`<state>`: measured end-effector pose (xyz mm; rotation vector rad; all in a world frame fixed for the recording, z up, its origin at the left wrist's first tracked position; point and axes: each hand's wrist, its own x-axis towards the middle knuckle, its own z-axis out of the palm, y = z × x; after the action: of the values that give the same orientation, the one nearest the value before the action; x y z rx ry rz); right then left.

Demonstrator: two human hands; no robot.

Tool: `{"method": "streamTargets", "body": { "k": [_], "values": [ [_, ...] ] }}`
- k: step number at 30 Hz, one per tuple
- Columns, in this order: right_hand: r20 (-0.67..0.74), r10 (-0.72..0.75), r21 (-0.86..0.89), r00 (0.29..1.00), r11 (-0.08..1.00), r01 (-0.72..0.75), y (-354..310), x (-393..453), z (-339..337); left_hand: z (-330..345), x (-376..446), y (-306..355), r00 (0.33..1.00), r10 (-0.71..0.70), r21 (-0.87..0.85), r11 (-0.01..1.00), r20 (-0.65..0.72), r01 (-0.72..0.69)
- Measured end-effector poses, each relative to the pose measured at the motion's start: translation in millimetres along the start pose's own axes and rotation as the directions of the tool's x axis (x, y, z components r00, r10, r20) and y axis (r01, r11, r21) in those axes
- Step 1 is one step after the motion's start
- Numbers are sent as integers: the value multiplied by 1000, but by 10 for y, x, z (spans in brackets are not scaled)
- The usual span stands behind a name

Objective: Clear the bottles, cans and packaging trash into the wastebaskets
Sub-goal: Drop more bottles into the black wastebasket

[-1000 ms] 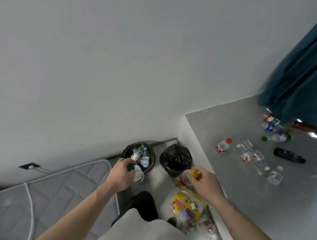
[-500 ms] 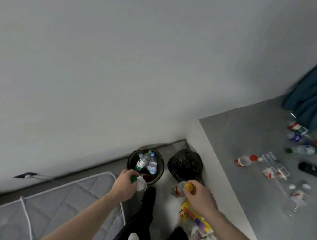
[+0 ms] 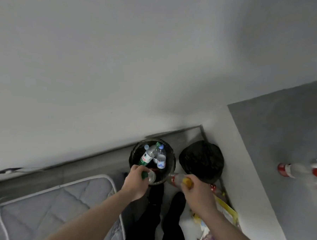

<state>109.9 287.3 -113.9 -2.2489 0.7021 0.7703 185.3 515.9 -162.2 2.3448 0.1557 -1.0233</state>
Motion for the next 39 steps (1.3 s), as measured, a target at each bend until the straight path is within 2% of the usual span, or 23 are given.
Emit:
{"method": "streamTargets", "body": {
  "k": [7,13,20,27,32,39],
  "values": [
    [80,-59,-159,995,985,71,58,1008,719,452,624,-442,998,-37,-74,997,-40,34],
    [119,-11,-168,993,985,31,180,1573,1337,615,935,-820,996,-16,-159,987,-84,3],
    [177,53,-122,983,992,-32,288,2022,1741,705,1203,-1053,996,20,-168,985,-86,-34],
    [101,128,-128,987,985,-114,318,2130,1548,722,1361,-944,997,34,-137,990,-68,-43],
    [123,108,-58,987,993,-102,344,2017,1341,721,1523,-682,995,68,-84,994,-73,-74],
    [137,99,1,986,995,-100,513,1894,1239,879,1918,-326,995,93,77,993,-35,-91]
  ]
}}
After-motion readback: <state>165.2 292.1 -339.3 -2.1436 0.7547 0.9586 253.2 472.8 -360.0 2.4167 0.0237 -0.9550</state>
